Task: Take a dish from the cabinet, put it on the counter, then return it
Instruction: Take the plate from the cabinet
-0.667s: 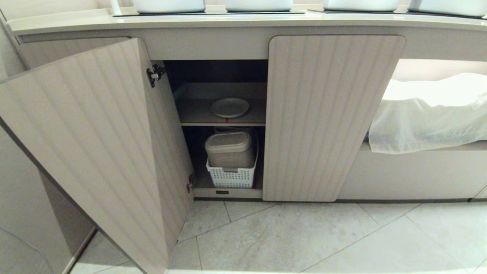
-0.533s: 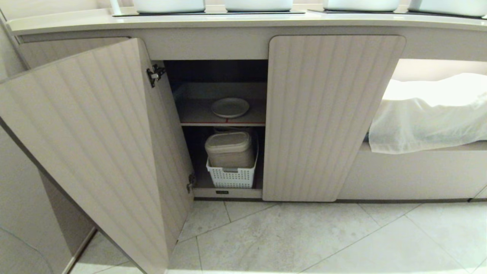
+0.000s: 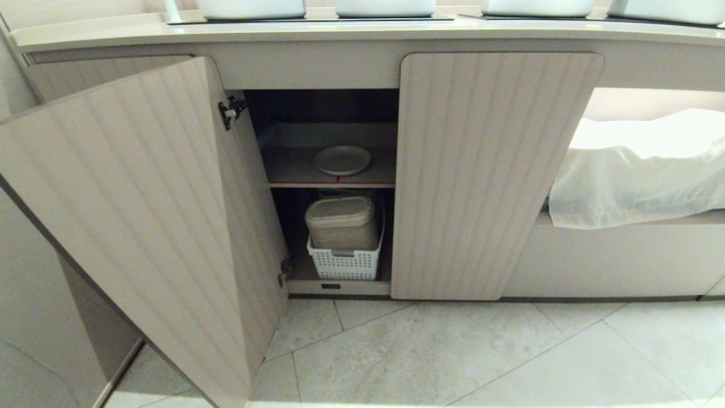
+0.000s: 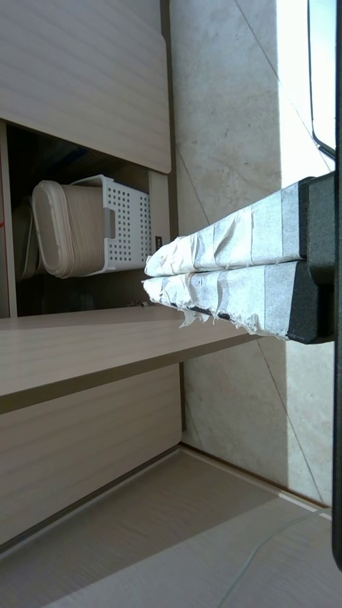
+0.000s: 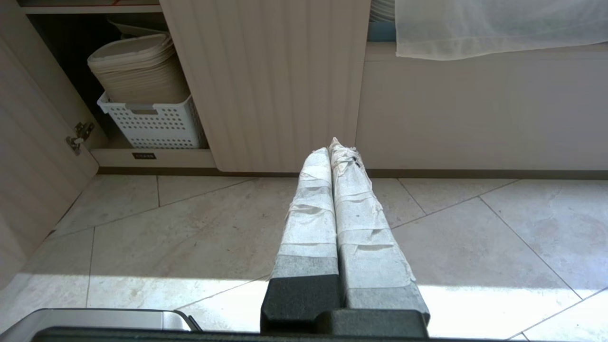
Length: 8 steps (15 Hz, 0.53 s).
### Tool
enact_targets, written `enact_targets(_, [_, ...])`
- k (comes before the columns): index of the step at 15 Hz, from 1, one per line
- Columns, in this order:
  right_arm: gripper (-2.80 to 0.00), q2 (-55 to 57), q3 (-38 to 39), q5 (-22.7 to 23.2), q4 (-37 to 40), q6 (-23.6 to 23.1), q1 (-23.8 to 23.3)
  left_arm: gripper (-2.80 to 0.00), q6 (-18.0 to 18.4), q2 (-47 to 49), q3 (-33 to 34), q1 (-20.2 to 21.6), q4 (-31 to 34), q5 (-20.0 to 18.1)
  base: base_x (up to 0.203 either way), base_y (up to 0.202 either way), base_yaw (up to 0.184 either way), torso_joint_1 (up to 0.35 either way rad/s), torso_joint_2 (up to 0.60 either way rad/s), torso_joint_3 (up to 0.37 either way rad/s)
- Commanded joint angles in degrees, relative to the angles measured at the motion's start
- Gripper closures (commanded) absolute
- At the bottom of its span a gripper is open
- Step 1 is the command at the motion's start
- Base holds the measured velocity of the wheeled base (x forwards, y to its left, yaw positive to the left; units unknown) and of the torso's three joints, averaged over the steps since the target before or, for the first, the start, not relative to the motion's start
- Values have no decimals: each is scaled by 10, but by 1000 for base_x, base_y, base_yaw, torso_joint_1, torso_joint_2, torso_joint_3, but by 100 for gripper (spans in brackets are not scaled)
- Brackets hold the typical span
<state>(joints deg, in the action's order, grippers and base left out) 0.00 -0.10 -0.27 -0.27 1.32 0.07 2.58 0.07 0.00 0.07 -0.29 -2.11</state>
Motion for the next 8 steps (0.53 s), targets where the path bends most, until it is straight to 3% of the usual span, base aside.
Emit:
enact_targets(1, [0,0,0,0,0,0,0,0,0,0,0,0,-1,0,0,0,0,0,0,0])
enact_targets(8, [0,0,0,0,0,0,0,0,0,0,0,0,-1,0,0,0,0,0,0,0])
